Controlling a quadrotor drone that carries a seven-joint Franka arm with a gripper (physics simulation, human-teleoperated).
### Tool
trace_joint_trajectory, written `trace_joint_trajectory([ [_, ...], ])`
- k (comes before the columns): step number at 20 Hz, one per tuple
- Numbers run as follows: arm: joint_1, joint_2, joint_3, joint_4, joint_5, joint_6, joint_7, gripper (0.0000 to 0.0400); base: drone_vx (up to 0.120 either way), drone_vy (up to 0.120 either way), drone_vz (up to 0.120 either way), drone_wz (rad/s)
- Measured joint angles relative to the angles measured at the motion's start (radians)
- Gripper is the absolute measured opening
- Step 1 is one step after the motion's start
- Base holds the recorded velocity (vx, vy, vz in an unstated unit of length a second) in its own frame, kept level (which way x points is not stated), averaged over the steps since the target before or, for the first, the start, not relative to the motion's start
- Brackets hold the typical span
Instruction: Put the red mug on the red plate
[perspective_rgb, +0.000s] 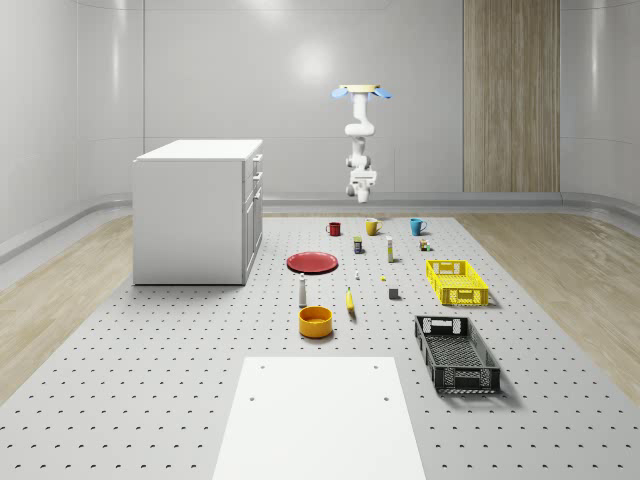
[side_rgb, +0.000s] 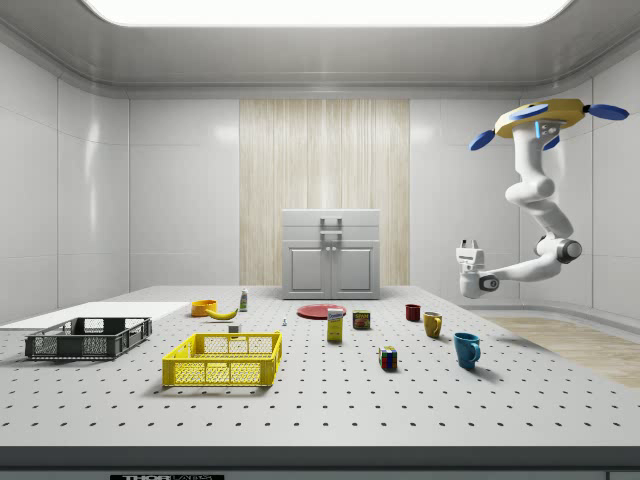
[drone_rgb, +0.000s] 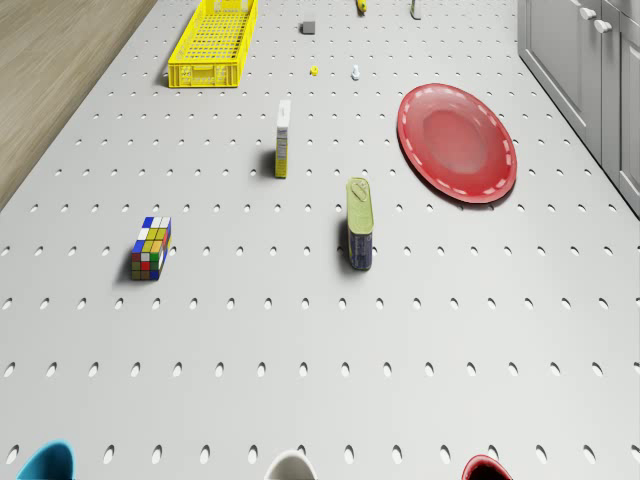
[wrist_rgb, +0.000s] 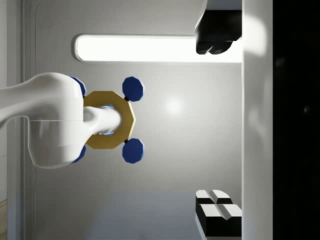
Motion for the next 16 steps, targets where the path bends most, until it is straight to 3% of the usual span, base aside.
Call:
trace_joint_trajectory([
  [16,-0.002,-0.008,0.004,-0.006,-0.003,0.011,0.000,0.0400,0.120,-0.120,0.000,0.000],
])
